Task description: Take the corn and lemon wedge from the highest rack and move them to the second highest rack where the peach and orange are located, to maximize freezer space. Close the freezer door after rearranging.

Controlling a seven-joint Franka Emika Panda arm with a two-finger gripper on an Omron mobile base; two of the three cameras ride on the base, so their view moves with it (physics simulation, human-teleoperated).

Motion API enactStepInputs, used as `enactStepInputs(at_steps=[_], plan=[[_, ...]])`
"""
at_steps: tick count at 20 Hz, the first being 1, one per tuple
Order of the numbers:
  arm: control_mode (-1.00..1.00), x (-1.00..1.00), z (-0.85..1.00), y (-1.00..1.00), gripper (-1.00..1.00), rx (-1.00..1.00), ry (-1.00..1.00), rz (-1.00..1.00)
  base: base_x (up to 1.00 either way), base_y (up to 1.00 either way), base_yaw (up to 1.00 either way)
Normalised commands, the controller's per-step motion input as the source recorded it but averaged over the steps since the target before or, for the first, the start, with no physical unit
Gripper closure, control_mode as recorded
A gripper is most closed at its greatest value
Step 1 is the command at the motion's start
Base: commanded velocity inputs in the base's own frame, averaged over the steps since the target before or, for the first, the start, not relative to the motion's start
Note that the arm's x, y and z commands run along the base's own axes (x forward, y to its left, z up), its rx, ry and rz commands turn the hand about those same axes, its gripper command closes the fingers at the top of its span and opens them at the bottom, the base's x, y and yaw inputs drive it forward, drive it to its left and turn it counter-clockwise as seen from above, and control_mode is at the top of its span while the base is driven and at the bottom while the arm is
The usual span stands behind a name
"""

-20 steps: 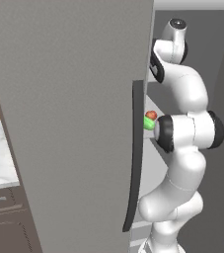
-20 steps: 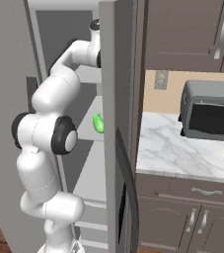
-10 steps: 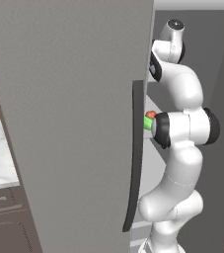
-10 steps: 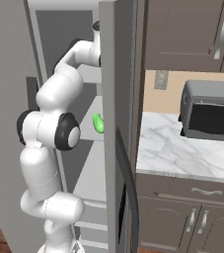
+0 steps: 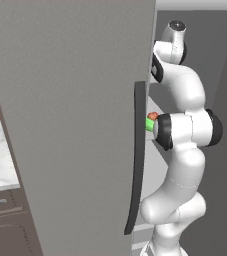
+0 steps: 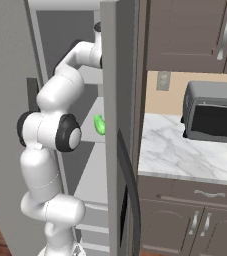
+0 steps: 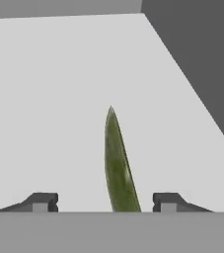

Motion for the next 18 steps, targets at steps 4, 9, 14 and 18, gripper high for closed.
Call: enactStepInputs(at_steps=[4, 9, 14, 18], plan=[[-1.00, 0.08, -0.39, 0.00, 1.00, 0.00, 0.00, 0.00, 0.00, 0.00, 0.00], [-1.00, 0.01, -0.06, 0.00, 1.00, 0.00, 0.00, 0.00, 0.00, 0.00, 0.00], [-1.00, -0.02, 0.00, -0.07, 1.00, 0.01, 0.00, 0.00, 0.00, 0.00, 0.00], [-1.00, -0.69, 0.19, 0.00, 1.00, 0.00, -0.09, 0.05, 0.00, 0.00, 0.00]])
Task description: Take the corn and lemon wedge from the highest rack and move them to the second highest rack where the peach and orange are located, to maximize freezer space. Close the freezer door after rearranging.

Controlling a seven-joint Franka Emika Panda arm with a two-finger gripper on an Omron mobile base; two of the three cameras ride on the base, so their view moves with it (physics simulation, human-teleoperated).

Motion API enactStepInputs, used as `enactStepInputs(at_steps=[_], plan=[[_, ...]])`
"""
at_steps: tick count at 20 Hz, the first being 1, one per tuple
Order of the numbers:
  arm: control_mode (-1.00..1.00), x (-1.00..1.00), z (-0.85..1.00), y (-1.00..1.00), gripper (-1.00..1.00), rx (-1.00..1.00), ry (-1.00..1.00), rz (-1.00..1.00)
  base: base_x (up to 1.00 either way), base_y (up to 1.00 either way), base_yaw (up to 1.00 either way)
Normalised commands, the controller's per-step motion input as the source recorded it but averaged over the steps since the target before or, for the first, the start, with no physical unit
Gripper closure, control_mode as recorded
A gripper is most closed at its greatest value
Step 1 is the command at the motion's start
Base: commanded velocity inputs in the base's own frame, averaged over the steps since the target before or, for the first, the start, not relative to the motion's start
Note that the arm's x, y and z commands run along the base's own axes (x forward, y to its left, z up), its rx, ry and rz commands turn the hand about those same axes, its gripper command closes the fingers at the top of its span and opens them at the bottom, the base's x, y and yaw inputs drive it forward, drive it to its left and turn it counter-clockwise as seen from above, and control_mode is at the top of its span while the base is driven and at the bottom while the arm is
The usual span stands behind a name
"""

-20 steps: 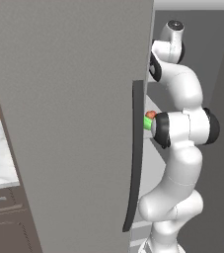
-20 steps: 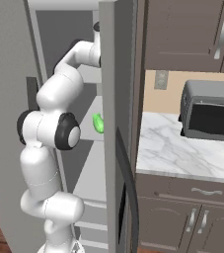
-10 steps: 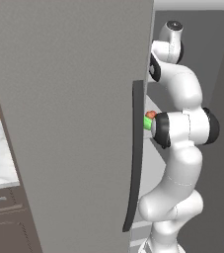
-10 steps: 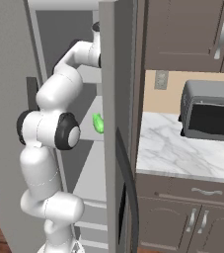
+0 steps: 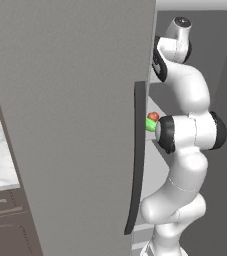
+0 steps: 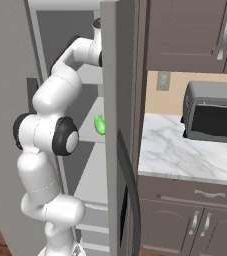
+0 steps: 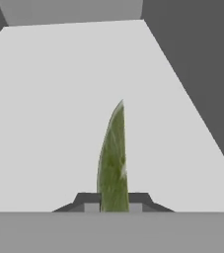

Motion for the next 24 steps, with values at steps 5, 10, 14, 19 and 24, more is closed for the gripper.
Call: enactStepInputs(at_steps=[5, 10, 14, 19, 24], plan=[[-1.00, -1.00, 0.23, 0.02, 1.00, 0.00, -0.11, 0.08, 0.00, 0.00, 0.00], [-1.00, -1.00, 0.00, 0.07, 1.00, -0.07, -0.07, 0.11, 0.00, 0.00, 0.00], [-1.00, -1.00, 0.01, 0.10, 1.00, -0.08, -0.04, 0.13, 0.00, 0.00, 0.00], [-1.00, -1.00, 0.06, 0.03, 1.00, -0.16, 0.00, 0.11, 0.00, 0.00, 0.00], [-1.00, -1.00, -0.11, 0.22, 1.00, -0.17, 0.01, 0.08, 0.00, 0.00, 0.00]])
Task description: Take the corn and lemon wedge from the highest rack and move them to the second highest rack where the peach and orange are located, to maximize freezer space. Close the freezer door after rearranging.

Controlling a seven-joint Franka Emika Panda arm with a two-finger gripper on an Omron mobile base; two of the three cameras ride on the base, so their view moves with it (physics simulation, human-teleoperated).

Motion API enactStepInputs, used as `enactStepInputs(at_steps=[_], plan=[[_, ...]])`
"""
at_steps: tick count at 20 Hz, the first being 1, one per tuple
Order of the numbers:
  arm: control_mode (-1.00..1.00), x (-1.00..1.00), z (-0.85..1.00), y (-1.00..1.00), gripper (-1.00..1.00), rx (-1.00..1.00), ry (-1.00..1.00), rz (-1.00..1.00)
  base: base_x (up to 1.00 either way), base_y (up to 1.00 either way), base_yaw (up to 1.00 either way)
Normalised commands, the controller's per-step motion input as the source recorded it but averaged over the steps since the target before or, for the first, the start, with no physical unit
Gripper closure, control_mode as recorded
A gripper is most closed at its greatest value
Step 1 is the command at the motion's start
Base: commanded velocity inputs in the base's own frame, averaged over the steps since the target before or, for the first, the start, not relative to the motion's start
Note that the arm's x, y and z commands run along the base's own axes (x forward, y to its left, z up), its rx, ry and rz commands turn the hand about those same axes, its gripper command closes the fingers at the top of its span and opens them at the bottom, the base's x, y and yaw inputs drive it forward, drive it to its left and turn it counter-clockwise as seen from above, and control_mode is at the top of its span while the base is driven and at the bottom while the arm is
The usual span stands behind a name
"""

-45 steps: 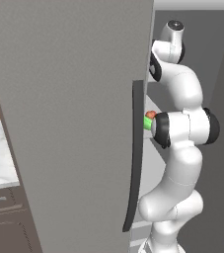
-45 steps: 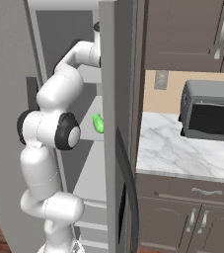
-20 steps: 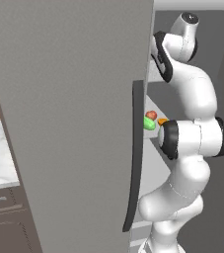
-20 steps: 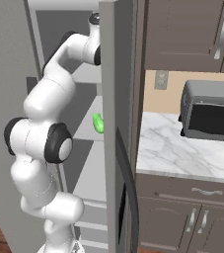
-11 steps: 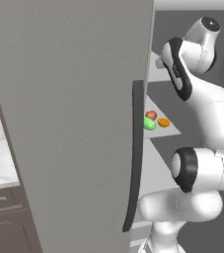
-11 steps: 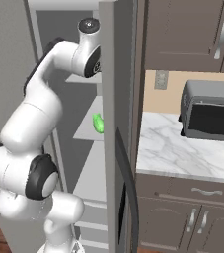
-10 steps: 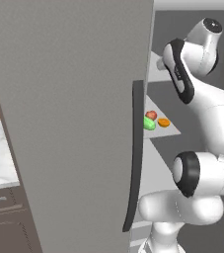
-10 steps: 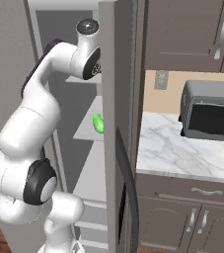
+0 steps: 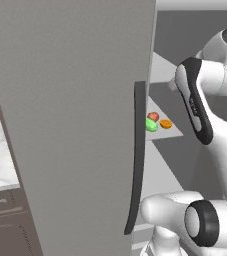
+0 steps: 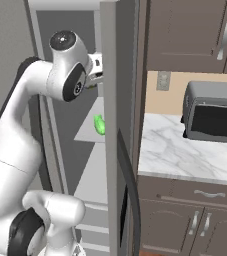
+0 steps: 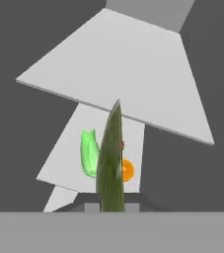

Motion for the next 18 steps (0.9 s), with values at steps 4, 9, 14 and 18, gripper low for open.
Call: enactStepInputs(at_steps=[4, 9, 14, 18], plan=[[-1.00, -0.99, -0.63, 0.28, 1.00, -0.03, 0.00, 0.11, 0.00, 0.00, 0.00], [-1.00, -0.87, -0.69, 0.18, 1.00, 0.00, 0.01, 0.11, 0.00, 0.00, 0.00], [-1.00, -0.26, -0.55, 0.08, 1.00, 0.00, 0.06, 0.04, 0.00, 0.00, 0.00], [-1.00, 0.47, -0.27, 0.00, 1.00, 0.00, 0.05, 0.00, 0.00, 0.00, 0.00]])
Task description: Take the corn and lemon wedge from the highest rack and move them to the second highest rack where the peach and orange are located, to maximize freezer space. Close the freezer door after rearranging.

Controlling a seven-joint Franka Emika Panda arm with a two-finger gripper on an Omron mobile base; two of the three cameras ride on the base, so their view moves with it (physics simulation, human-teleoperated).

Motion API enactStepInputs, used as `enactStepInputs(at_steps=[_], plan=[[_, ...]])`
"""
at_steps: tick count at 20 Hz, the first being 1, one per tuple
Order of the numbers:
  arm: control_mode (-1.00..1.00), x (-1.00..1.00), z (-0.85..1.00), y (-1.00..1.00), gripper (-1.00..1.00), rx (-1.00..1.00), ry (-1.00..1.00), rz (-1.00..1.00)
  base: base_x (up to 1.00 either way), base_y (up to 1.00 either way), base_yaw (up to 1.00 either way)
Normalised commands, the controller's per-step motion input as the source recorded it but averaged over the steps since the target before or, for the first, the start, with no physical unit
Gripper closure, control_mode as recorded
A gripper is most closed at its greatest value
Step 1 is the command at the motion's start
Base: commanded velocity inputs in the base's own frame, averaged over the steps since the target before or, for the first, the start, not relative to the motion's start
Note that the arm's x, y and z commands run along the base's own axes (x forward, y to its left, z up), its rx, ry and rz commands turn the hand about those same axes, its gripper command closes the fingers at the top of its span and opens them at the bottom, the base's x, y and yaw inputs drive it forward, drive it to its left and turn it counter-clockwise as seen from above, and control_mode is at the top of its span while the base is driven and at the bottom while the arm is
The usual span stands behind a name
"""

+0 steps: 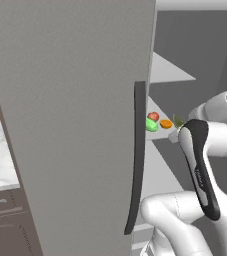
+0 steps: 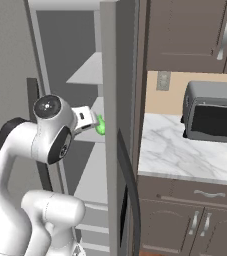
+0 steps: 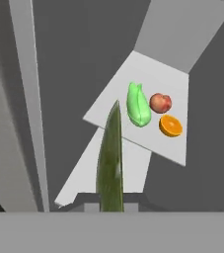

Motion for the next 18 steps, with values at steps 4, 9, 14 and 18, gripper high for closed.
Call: enactStepInputs(at_steps=[4, 9, 14, 18], plan=[[-1.00, 0.79, -0.01, 0.00, 1.00, 0.07, 0.13, 0.00, 0.00, 0.00, 0.00], [-1.00, 0.77, -0.01, 0.00, 1.00, 0.01, 0.12, 0.00, 0.00, 0.00, 0.00], [-1.00, 0.68, -0.33, -0.01, 1.00, 0.00, 0.01, 0.00, 0.00, 0.00, 0.00], [-1.00, 0.58, -0.58, -0.05, 1.00, 0.00, 0.00, 0.00, 0.00, 0.00, 0.00]])
